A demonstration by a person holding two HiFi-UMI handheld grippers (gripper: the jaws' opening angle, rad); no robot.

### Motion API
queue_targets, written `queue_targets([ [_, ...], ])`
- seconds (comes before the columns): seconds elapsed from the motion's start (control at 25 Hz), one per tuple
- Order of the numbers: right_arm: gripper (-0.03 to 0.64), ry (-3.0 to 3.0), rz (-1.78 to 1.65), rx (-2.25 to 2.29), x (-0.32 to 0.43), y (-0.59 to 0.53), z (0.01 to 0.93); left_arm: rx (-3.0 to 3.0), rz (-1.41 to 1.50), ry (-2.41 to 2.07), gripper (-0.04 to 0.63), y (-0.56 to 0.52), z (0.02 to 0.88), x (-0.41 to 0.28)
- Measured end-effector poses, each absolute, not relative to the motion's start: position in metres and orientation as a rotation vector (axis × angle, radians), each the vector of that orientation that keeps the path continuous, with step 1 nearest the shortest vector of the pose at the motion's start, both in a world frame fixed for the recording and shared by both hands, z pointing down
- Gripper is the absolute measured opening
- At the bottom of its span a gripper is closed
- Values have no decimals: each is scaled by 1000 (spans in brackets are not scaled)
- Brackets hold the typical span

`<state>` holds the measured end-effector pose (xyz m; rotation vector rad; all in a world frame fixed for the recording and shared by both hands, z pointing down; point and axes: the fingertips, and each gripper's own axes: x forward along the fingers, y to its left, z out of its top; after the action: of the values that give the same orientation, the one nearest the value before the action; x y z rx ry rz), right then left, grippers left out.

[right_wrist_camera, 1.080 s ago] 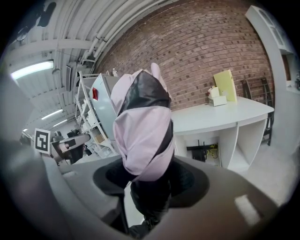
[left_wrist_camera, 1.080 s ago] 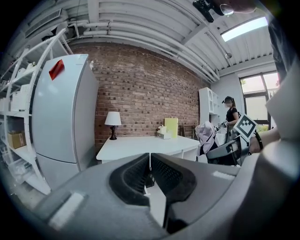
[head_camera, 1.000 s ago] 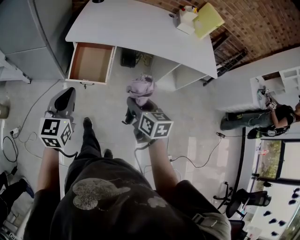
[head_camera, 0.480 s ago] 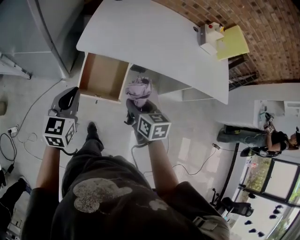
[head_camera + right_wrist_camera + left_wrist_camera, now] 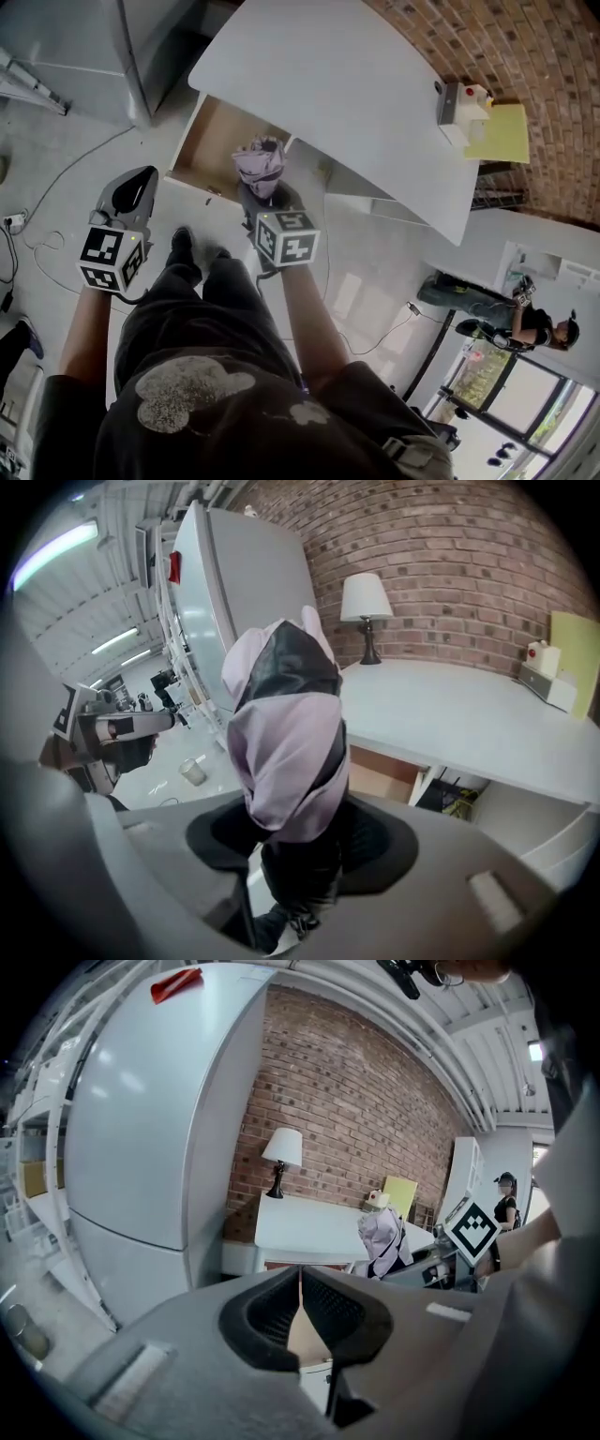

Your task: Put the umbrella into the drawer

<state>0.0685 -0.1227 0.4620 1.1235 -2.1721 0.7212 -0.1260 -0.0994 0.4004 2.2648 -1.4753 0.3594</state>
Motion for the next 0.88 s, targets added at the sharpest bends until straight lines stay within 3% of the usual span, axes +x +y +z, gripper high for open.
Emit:
queue_targets([
  [0.88, 222, -2190, 536, 734, 19, -199, 615, 1968, 342, -1695, 18, -118, 497, -148],
])
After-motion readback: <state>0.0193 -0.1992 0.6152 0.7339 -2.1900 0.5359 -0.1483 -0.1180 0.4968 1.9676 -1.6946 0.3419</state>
